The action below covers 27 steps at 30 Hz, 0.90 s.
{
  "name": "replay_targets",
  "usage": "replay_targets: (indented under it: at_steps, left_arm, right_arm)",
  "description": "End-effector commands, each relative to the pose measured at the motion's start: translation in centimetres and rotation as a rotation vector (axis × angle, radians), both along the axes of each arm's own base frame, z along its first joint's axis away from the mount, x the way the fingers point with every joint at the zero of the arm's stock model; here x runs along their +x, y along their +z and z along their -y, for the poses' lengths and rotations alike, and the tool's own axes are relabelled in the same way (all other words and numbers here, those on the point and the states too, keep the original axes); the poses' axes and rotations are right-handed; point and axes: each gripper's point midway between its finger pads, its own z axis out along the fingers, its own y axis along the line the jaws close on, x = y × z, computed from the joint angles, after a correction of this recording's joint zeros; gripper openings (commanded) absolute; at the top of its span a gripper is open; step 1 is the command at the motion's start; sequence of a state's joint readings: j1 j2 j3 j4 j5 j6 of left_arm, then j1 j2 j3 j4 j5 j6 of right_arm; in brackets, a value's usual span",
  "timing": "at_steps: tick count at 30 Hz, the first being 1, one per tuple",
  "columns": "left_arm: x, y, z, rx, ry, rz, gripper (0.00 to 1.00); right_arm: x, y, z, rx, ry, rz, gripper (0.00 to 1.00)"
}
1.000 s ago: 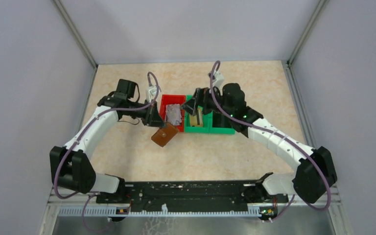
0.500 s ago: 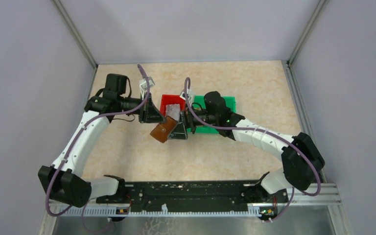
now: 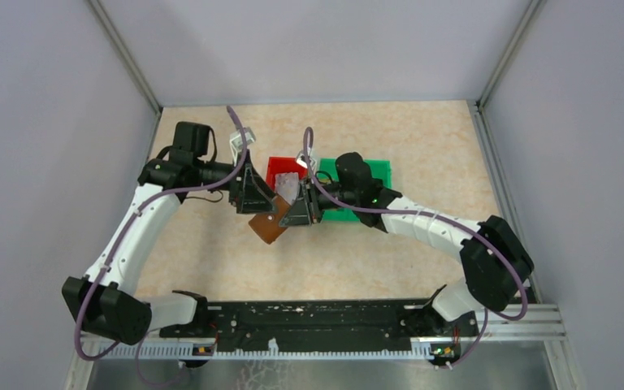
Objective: Take the credit cards out of the card holder
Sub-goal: Open the card holder.
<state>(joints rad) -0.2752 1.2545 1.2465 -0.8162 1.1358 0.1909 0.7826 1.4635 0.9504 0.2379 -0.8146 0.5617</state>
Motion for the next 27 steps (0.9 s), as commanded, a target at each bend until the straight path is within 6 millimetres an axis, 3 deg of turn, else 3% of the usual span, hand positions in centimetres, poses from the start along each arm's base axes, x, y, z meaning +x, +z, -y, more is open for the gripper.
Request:
replay_targets:
  at_steps: [1, 6, 10, 15, 19, 22, 27]
  left_arm:
    - [0.9, 0.2, -0.3, 0.041, 0.057, 0.036, 0.99]
    - [2.2, 0.1, -1.3, 0.099, 0.171, 0.006, 0.99]
    - [3.1, 0.9, -2.1, 0.121, 0.275, -0.019, 0.99]
    - [1.2, 2.4, -1.2, 0.030, 0.236, -0.114, 0.98]
    - [-1.5, 4.9, 0.0, -0.129, 0.090, -0.180, 0.82]
    - [-1.7, 6.7, 0.3, -0.170, 0.065, -0.168, 0.64]
    - [-2.0, 7.2, 0.2, -0.174, 0.043, -0.160, 0.40]
  right_arm:
    - [1.4, 7.7, 0.3, 0.181, -0.063, 0.185, 0.00]
    - [3.2, 11.2, 3.1, 0.317, -0.255, 0.262, 0.00]
    - [3.7, 12.8, 4.4, 0.423, -0.359, 0.283, 0.00]
    - [3.8, 15.6, 4.9, 0.560, -0.404, 0.242, 0.00]
    - [3.1, 16.5, 3.6, 0.582, -0.396, 0.234, 0.00]
    - [2.7, 16.6, 2.6, 0.571, -0.402, 0.241, 0.00]
    - [3.3, 16.0, 3.1, 0.587, -0.477, 0.219, 0.00]
